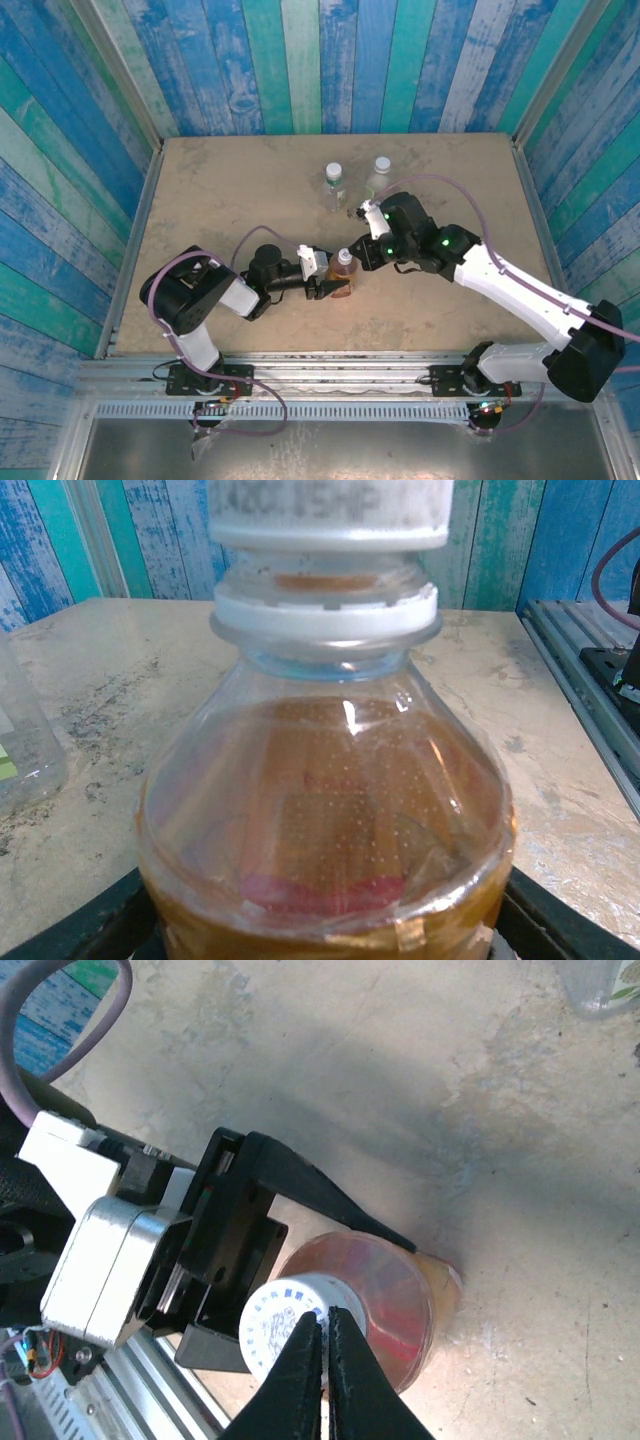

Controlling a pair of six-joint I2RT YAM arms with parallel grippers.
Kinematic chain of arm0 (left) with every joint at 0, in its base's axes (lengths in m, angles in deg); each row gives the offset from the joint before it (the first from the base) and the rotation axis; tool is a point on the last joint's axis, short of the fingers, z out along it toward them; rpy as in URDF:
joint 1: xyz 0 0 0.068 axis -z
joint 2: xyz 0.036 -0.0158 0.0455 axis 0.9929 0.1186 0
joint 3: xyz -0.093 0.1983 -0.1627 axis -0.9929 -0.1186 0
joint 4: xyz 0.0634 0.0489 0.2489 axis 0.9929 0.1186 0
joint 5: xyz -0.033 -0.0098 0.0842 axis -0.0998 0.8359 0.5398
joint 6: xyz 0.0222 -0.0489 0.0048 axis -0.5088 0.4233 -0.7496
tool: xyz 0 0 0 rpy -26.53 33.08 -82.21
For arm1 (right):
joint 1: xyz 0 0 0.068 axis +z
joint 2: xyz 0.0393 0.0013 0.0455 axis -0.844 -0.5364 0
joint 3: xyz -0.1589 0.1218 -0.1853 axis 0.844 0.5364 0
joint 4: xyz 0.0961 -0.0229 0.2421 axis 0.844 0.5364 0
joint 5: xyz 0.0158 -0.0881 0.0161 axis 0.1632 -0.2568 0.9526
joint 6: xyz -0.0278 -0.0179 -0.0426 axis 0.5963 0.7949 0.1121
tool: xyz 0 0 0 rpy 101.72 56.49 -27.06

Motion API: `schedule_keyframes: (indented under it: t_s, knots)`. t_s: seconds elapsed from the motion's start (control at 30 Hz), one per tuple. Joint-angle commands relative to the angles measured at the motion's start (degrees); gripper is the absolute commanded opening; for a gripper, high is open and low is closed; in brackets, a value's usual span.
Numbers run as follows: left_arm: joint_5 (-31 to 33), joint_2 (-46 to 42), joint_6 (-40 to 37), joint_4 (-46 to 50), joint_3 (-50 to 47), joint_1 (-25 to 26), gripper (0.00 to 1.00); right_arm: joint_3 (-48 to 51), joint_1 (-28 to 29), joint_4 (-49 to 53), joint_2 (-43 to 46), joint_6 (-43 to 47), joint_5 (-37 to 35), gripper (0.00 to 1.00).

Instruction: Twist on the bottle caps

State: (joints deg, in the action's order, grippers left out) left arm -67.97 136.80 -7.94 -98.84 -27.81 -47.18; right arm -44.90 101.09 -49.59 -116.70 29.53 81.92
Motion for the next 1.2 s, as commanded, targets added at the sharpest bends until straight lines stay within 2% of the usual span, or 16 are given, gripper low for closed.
schedule_keyframes:
  t_s: [0.0,0.13,0.3,0.43,0.63,0.77,0.97,1.17]
  knots:
    - [0.56,-0.08,-0.24,6.22,-0.27,0.38,0.66,1.41,0.29,3.40,1.29,-0.69,3.68,0.07]
    - [0.39,-0.14,-0.19,6.21,-0.30,0.42,0.66,0.43,0.00,3.54,2.71,0.47,2.79,0.09]
    - [0.17,-0.10,-0.43,6.22,-0.38,0.38,0.66,-0.40,-1.18,3.14,3.95,3.47,-0.30,0.19]
    - [0.04,-0.06,-0.43,6.09,-0.35,0.38,0.66,-1.61,-3.63,1.40,1.67,4.12,2.43,0.24]
    - [-0.06,-0.03,-0.47,6.20,-0.35,0.38,0.66,-5.20,-4.72,1.13,-4.50,5.43,8.30,0.23]
    - [-0.06,0.00,-0.45,6.23,-0.48,0.38,0.66,-5.61,-4.69,0.41,-6.34,5.40,10.48,0.16]
    - [0.07,-0.05,-0.46,6.33,-0.35,0.38,0.66,-2.16,-4.77,0.42,-4.72,4.47,11.99,0.09]
    - [0.30,-0.13,-0.37,6.32,-0.41,0.38,0.66,3.72,-4.77,0.58,-0.99,2.70,14.85,0.10]
